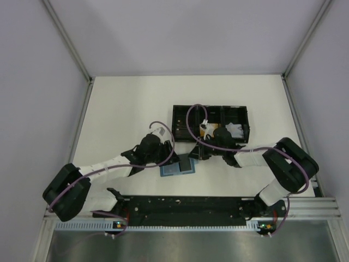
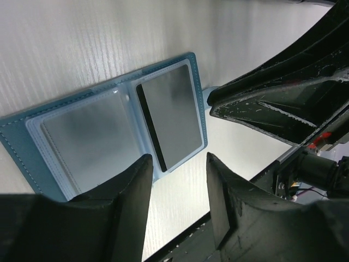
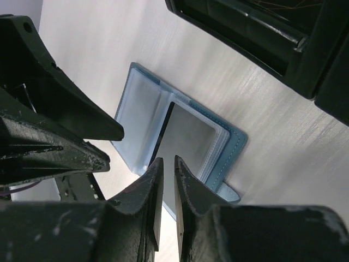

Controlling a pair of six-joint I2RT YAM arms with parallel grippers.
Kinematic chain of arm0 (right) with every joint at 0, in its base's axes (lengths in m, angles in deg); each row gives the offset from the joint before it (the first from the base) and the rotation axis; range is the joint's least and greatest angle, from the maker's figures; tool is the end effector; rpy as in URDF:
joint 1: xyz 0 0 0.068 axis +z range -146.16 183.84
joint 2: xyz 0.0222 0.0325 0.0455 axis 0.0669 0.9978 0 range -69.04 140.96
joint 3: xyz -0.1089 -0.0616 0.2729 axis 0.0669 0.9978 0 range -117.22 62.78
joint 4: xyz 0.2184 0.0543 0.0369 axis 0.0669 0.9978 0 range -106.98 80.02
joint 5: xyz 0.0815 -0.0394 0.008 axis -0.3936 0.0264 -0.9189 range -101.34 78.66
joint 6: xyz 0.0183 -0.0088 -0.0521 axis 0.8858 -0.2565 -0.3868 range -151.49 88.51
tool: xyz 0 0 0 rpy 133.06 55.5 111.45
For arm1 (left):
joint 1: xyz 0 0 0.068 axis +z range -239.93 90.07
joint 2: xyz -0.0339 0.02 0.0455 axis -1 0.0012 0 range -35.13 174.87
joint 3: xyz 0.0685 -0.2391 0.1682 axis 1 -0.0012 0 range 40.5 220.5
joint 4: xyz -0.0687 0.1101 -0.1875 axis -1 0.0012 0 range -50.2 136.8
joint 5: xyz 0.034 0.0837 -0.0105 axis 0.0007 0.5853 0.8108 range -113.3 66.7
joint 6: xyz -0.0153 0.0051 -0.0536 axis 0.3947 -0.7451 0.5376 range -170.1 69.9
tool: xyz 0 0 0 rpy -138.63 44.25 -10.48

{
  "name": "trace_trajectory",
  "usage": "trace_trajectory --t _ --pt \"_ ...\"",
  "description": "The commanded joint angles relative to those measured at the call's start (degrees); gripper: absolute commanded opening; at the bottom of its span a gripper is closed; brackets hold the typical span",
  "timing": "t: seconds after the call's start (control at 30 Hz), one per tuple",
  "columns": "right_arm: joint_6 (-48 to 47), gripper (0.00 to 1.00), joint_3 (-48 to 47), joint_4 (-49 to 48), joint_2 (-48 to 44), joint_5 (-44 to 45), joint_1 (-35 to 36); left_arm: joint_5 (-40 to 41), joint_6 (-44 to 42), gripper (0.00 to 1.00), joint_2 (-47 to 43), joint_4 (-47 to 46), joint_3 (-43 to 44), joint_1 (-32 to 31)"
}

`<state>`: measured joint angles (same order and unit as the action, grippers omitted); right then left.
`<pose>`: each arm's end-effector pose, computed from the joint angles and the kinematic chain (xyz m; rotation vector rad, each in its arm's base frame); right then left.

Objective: Take the credit cards out of the card holder
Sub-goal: Remove the credit card from the card holder.

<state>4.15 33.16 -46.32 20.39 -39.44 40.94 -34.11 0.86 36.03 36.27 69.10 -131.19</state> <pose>0.2021 0.1758 0.2005 -0.3550 2.2732 1.2315 0.1510 -0.1420 0.2225 -0.0975 2.4655 -1.0084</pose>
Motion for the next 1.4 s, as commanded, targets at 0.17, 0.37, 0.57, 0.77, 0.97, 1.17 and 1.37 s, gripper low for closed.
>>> trace_trajectory --t 0.17,0.37,0.57,0.77,0.97,1.17,1.37 --pt "-1.36 0.10 2.47 -3.44 2.15 1.82 0.78 0.79 0.46 0.42 2.93 -4.64 -0.21 -0.32" --pt "-1.98 0.08 3.52 -3.70 2.24 3.13 0.78 0.53 0.81 0.43 4.78 -6.05 -0.65 -0.49" --pt "-2.94 0.07 3.35 -2.48 3.21 3.93 0.78 1.05 1.77 0.43 7.24 -6.93 -0.74 -0.41" --pt "-2.94 0.06 3.00 -2.91 4.88 2.35 0.78 0.26 3.18 0.42 10.14 -9.21 -0.91 -0.41" --pt "-3.12 0.06 2.56 -3.09 5.41 1.38 0.78 -0.79 4.32 0.38 11.46 -11.23 -1.44 -0.41" --pt "-2.94 0.05 2.29 -3.35 6.20 0.68 1.13 -0.53 5.20 0.32 10.58 -12.90 -3.02 -0.41" --pt "-2.94 0.05 1.94 -3.53 6.64 0.32 1.48 -1.23 6.96 0.31 10.67 -16.15 -5.04 -0.41"
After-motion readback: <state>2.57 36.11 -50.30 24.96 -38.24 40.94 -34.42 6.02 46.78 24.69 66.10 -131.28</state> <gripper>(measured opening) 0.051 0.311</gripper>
